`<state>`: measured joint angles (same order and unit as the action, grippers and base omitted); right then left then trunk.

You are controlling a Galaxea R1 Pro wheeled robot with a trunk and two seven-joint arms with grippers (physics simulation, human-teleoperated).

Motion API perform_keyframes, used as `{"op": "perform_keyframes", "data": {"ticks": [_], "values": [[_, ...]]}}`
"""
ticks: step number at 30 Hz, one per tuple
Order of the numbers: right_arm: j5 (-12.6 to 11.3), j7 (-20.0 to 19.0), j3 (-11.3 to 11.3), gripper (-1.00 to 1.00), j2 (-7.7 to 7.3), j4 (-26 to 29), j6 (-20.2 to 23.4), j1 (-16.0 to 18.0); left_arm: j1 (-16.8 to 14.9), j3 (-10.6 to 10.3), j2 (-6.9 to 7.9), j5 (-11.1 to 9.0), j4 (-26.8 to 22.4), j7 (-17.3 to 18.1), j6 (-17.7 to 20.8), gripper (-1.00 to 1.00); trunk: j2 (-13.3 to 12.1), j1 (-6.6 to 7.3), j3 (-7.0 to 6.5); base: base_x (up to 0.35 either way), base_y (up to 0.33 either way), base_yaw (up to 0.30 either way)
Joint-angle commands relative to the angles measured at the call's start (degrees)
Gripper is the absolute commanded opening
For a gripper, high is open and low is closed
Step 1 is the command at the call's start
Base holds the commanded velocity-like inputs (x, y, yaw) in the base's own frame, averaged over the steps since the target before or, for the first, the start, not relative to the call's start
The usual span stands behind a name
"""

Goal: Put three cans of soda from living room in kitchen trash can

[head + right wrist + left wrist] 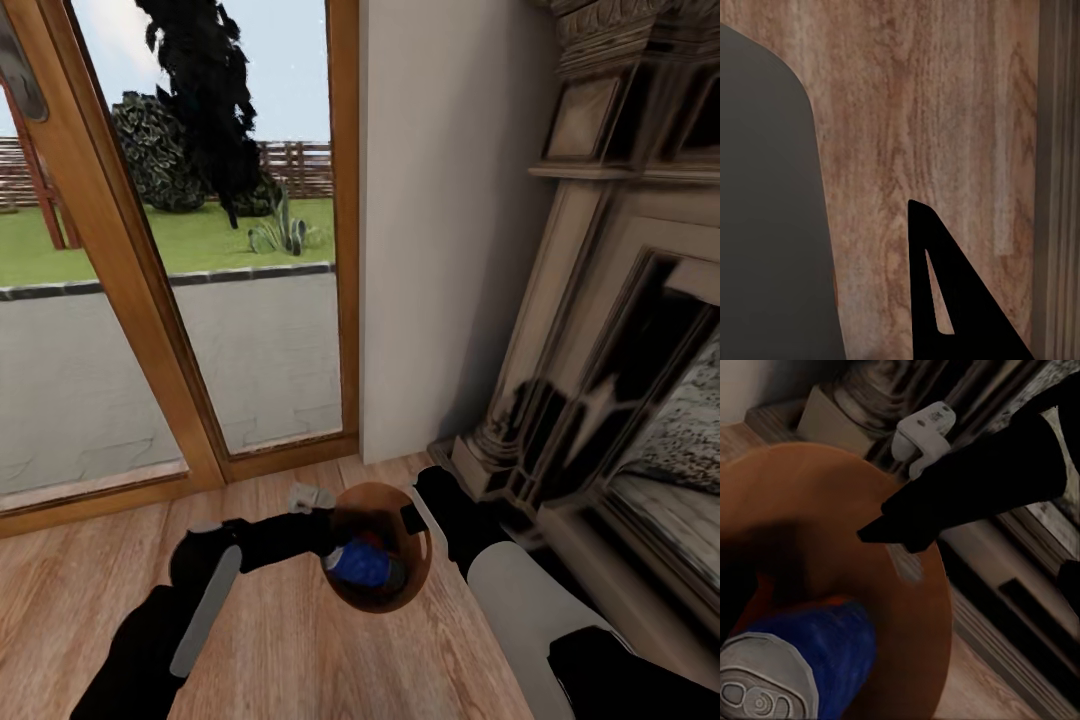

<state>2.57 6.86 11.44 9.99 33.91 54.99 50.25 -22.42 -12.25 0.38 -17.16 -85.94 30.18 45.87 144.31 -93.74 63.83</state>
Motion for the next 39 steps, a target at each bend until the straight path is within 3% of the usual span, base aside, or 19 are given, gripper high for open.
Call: {"op": "perform_keyframes", "data": {"ticks": [1,4,6,10,12,15,18,20,25,30,39], "values": [[-0.73,-0.01,-0.02,-1.00,0.01,0.02,-0.06,0.02,0.04,0.06,0.05,0.02,-0.47,0.49,0.30,1.00,0.00,0.00,-0.01,0.000,0.000,0.000],[-0.73,-0.01,-0.02,-1.00,0.01,0.02,-0.06,0.02,0.14,0.33,1.11,0.06,-1.56,2.93,1.04,1.00,0.00,0.00,-0.01,0.000,0.000,0.000],[-0.73,-0.01,-0.02,-1.00,0.01,0.02,-0.06,0.02,0.31,2.20,3.32,0.00,-1.92,4.59,1.27,1.00,0.00,0.00,-0.01,0.000,0.000,0.000],[-0.73,-0.01,-0.02,-1.00,0.01,0.02,-0.06,0.02,0.60,12.58,6.75,0.11,-2.06,9.06,1.31,1.00,0.00,0.00,-0.01,0.000,0.000,0.000],[-0.73,0.02,-0.02,-1.00,0.01,0.02,-0.06,0.02,0.77,16.78,8.43,0.34,-1.94,9.72,0.96,1.00,0.00,0.00,-0.01,0.000,0.000,0.000],[-0.73,0.04,-0.02,-1.00,0.01,0.02,-0.06,0.02,0.84,20.78,9.97,0.53,-1.57,9.70,-0.05,1.00,0.00,0.00,-0.01,0.000,0.000,0.000],[-0.73,0.00,-0.02,-1.00,0.01,0.02,-0.10,0.02,1.02,25.52,11.03,0.83,0.23,8.20,-4.17,1.00,0.00,0.00,-0.01,0.000,0.000,0.000],[-0.74,0.00,-0.04,-1.00,0.01,0.02,-0.12,0.02,1.47,26.18,11.16,1.57,1.09,7.48,-5.53,1.00,0.00,0.00,-0.01,0.000,0.000,0.000],[-0.80,0.06,-0.09,-1.00,0.01,-0.04,-0.07,0.02,3.48,27.36,10.93,7.92,5.22,5.90,-13.48,1.00,0.00,0.00,-0.01,0.000,0.000,0.000],[-0.81,0.08,-0.37,-1.00,-0.04,-0.07,0.21,0.02,4.38,27.59,11.10,9.86,12.45,5.38,-21.13,1.00,0.00,0.00,-0.01,0.000,0.000,0.000],[-1.32,-0.69,-0.85,-1.00,-0.03,-0.43,4.79,0.07,4.57,27.56,10.68,10.28,21.46,3.18,-31.28,1.00,0.00,0.00,-0.01,0.000,0.000,0.000]]}}
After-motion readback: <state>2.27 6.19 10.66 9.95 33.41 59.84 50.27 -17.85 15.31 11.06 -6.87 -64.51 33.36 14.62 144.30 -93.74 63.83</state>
